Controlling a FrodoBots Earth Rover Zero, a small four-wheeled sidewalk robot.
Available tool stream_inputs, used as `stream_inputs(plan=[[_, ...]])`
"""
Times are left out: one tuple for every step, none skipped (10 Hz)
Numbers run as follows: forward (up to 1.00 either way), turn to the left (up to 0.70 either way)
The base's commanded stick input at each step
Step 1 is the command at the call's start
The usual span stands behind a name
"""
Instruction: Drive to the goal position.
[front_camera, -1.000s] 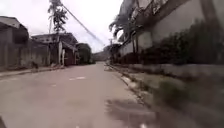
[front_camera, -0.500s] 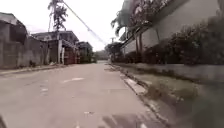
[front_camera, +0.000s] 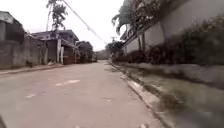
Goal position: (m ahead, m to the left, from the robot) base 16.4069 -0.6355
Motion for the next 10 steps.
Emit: stream_inputs(plan=[[1.00, 0.04], [1.00, 0.01], [1.00, 0.00], [1.00, 0.00], [1.00, 0.00], [1.00, 0.00], [1.00, 0.00], [1.00, 0.00], [1.00, 0.00], [1.00, 0.00]])
